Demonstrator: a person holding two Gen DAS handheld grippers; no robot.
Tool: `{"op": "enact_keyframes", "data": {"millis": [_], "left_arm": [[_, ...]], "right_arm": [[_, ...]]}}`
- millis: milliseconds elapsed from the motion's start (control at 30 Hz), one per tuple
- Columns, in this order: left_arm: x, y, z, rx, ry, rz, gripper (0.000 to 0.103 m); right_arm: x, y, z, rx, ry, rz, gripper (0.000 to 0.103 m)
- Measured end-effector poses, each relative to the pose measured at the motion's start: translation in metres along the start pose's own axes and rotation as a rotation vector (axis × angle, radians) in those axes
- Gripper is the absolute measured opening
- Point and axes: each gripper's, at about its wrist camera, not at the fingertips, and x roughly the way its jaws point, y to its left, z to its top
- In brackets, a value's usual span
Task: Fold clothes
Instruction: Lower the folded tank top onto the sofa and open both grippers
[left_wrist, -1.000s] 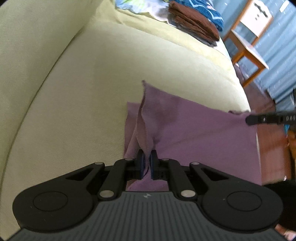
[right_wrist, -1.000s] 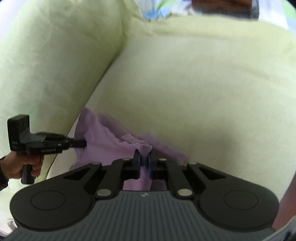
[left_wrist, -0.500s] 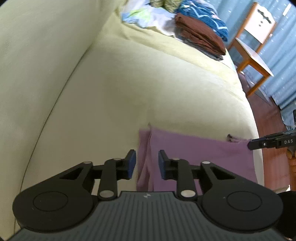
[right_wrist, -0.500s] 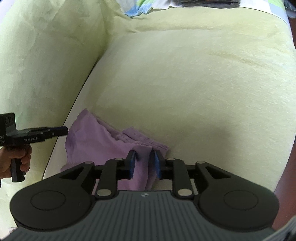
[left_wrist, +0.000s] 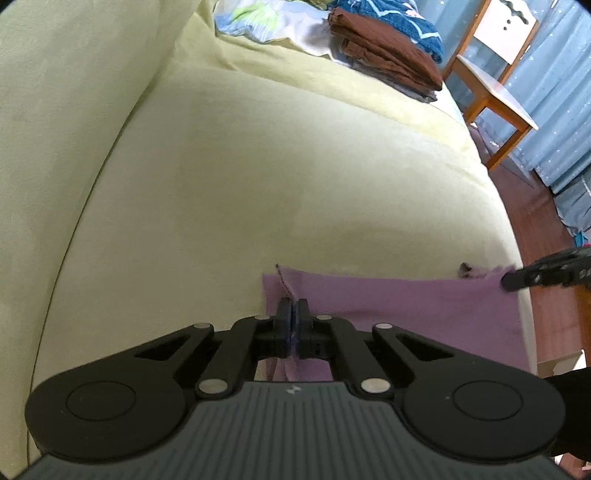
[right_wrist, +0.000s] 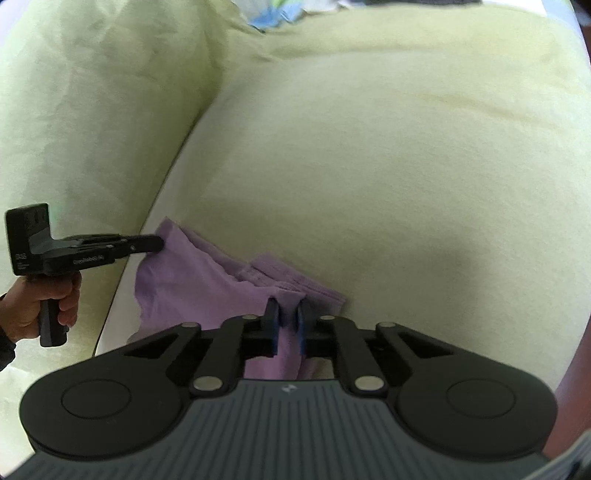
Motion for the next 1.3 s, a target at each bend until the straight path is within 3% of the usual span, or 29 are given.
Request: {"op": "enact_keyframes", "data": {"millis": [200, 333, 467, 567, 733, 767, 800, 900, 933, 1000, 1133, 1167, 1200, 1233, 1300], "left_arm": [[0.006, 0.003, -0.001, -0.041, -0.008, 0.011, 0.0], [-0.002, 0.003, 0.0, -0.041, -0.023, 0.026, 0.003], [-0.019, 0.002, 0.003, -0.033, -0.058, 0.053, 0.003], [-0.029, -0.012, 0.007, 0.043, -0.079, 0.034, 0.003], [-0.012, -0.074, 0.025, 0.356, -0.029, -0.14, 0.003], [-0.005, -0.086, 0.029, 0.407, -0.013, -0.185, 0.009], [0.003, -0.097, 0.032, 0.454, 0.002, -0.224, 0.022], [0.025, -0.123, 0.04, 0.568, 0.035, -0.306, 0.025], [0.032, -0.13, 0.043, 0.598, 0.047, -0.327, 0.025], [0.044, -0.136, 0.046, 0.624, 0.073, -0.346, 0.025], [0.06, -0.137, 0.047, 0.665, 0.132, -0.354, 0.023], [0.061, -0.137, 0.047, 0.669, 0.138, -0.353, 0.02], [0.062, -0.137, 0.048, 0.673, 0.144, -0.352, 0.008], [0.062, -0.137, 0.048, 0.678, 0.145, -0.351, 0.004], [0.056, -0.142, 0.049, 0.693, 0.122, -0.355, 0.003]], "right_arm": [[0.004, -0.012, -0.007, 0.064, 0.0, -0.055, 0.006], [-0.003, -0.001, -0.004, 0.017, -0.026, -0.085, 0.016], [-0.009, 0.013, 0.002, -0.066, -0.056, -0.099, 0.019], [-0.005, 0.018, 0.004, -0.147, -0.03, -0.091, 0.019], [0.001, 0.012, 0.006, -0.125, -0.004, -0.096, 0.022], [0.001, 0.01, 0.005, -0.111, -0.004, -0.099, 0.022], [0.001, 0.009, 0.004, -0.101, -0.003, -0.1, 0.022], [0.003, 0.007, 0.004, -0.088, 0.0, -0.094, 0.022], [0.004, 0.006, 0.004, -0.091, 0.002, -0.092, 0.017], [0.007, 0.006, 0.005, -0.104, 0.008, -0.088, 0.008], [0.008, 0.008, 0.006, -0.133, 0.015, -0.081, 0.004], [0.009, 0.008, 0.006, -0.135, 0.015, -0.08, 0.004], [0.009, 0.007, 0.007, -0.132, 0.016, -0.078, 0.004], [0.009, 0.007, 0.007, -0.128, 0.015, -0.075, 0.004], [0.005, 0.008, 0.008, -0.125, 0.0, -0.073, 0.003]]}}
